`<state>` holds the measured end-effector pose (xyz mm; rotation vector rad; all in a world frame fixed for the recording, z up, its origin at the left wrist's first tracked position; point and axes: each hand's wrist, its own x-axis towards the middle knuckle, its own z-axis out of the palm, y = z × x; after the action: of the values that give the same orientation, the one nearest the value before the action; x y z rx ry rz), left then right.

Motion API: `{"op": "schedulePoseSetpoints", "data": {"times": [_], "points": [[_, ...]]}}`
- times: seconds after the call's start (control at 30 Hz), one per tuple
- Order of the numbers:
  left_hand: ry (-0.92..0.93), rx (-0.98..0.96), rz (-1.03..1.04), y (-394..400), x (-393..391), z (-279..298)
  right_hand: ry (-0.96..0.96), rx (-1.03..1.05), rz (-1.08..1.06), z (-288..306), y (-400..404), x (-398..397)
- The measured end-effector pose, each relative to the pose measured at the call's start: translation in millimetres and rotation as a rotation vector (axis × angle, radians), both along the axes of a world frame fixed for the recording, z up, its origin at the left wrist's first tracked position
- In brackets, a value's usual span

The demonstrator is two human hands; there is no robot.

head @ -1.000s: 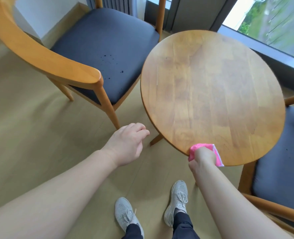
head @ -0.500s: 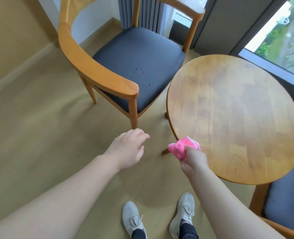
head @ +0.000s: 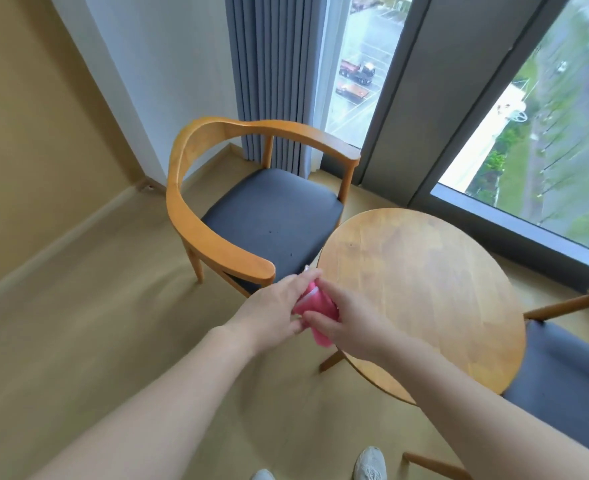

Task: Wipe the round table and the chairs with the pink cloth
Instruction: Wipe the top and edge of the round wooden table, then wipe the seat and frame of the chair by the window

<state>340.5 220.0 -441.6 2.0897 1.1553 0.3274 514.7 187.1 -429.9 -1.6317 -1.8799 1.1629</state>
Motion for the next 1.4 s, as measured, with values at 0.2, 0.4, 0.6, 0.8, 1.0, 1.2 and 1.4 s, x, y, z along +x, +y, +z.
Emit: {"op": "schedulePoseSetpoints", "data": {"times": [0.2,0.4,0.6,0.8,1.0,1.2,1.4], "points": [[-0.05,0.079,0.013,4.4,-6.0,77.9,0.086,-0.036,0.194,75.4,13.5,13.3],[-0.121,0.105,0.182,17.3,0.1,124.4,-0.039,0.224,0.417,110.2,35.9,38.6],[-0.115,0.033,0.259,28.5,21.3,175.4,0.076,0.446,0.314,143.6,81.2,57.4],[-0.041,0.115,0.346,37.0,20.0,211.7,0.208,0.253,0.333,184.5,112.3,59.2],[-0.282,0.109,0.443,57.8,9.1,236.4,0.344,0.198,0.258,212.0,130.6,40.6],[-0.361,0.086,0.532,102.1,-30.9,224.8,0.294,0.017,0.29,195.7,172.1,8.0],[-0.433,-0.07,0.495,173.8,-100.3,184.6,0.205,-0.014,0.158,171.8,234.6,-45.7]]}}
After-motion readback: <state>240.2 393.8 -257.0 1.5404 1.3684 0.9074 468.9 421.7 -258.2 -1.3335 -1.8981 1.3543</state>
